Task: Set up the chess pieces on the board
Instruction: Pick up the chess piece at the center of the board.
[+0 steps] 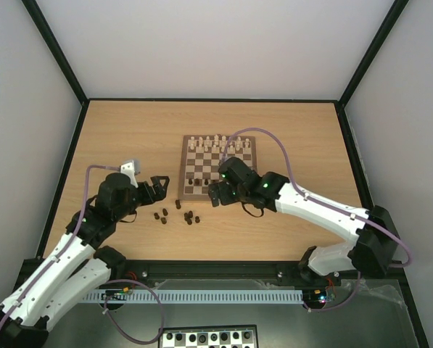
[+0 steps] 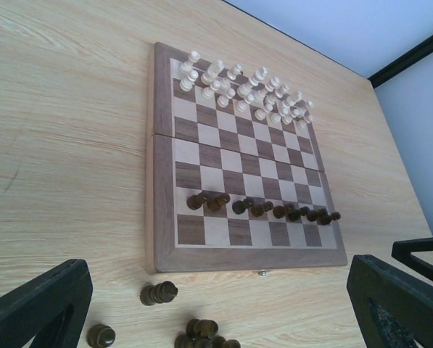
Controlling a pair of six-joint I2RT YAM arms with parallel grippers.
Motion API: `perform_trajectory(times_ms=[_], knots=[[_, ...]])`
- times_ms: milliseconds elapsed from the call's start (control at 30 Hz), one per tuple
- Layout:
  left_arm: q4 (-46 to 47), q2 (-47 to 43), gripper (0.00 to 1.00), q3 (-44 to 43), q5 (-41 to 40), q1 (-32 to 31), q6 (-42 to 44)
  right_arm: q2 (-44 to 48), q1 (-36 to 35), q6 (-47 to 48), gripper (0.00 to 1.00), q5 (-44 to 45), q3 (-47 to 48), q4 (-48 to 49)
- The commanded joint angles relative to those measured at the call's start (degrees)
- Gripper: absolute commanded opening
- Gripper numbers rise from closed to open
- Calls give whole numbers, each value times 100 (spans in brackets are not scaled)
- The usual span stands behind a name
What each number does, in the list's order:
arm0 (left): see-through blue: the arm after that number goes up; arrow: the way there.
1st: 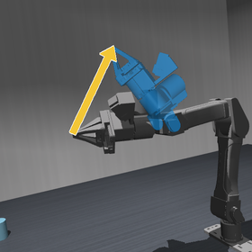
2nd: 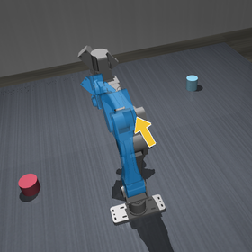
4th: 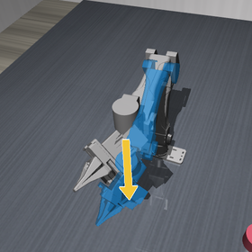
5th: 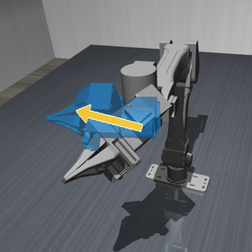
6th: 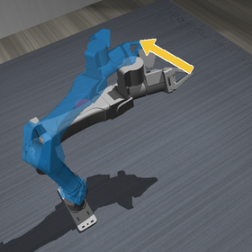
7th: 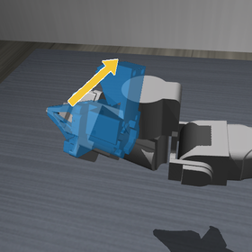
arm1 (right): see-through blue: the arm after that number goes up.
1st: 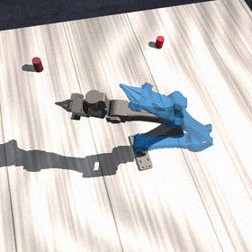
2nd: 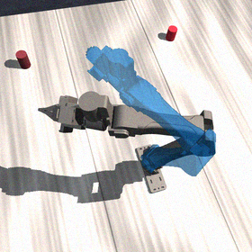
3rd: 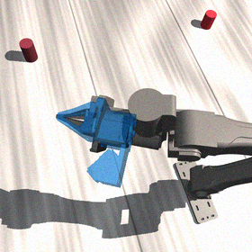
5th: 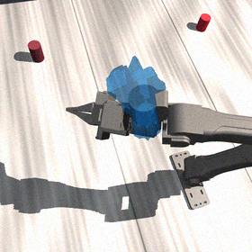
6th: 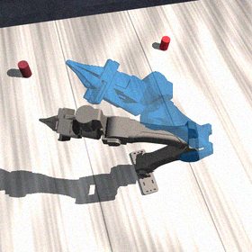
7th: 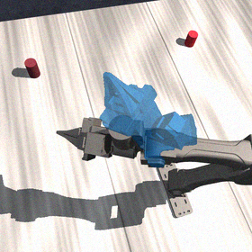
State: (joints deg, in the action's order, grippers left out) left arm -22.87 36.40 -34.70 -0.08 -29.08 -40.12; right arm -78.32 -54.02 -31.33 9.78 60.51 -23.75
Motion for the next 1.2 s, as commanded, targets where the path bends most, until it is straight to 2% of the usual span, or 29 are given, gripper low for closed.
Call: perform_trajectory(times_ms=[0, 200, 400, 500, 567, 700, 833, 900, 967, 1033, 1100, 1167], knots=[[-96, -122, 99, -146, 264, -27, -31, 440, -33, -192, 99, 407, -250, -496], [282, -410, 100, 241, 698, -107, -308, 818, -30, -7, 99, 117, -683, -187], [-13, -781, 100, 170, 363, -219, -338, 784, -30, 359, 99, 190, -539, -125], [-135, -964, 99, 87, 173, -218, -373, 752, -34, 441, 99, 36, -565, 210], [-233, -1057, 99, -20, 4, -213, -408, 621, -29, 333, 99, -131, -476, 453], [-385, -1362, 99, -130, -331, -213, -390, -167, -111, 336, 99, -418, 111, 341], [-516, -1688, 100, -48, -364, -232, -443, -801, -387, 287, 88, -403, 211, 485], [-509, -1821, 100, -3, -275, -237, -560, -1048, -553, 292, 79, -321, 307, 537], [-376, -1959, 99, 69, -149, -236, -620, -1227, -687, 311, 65, -195, 395, 573], [-313, -2061, 100, 60, -193, -234, -602, -1407, -746, 339, 60, -78, 453, 669], [-329, -2081, 99, -4, -302, -234, -541, -1631, -766, 422, 49, -161, 636, 745], [-416, -2081, 100, -115, -426, -235, -486, -1916, -788, 536, 44, -244, 932, 726]])
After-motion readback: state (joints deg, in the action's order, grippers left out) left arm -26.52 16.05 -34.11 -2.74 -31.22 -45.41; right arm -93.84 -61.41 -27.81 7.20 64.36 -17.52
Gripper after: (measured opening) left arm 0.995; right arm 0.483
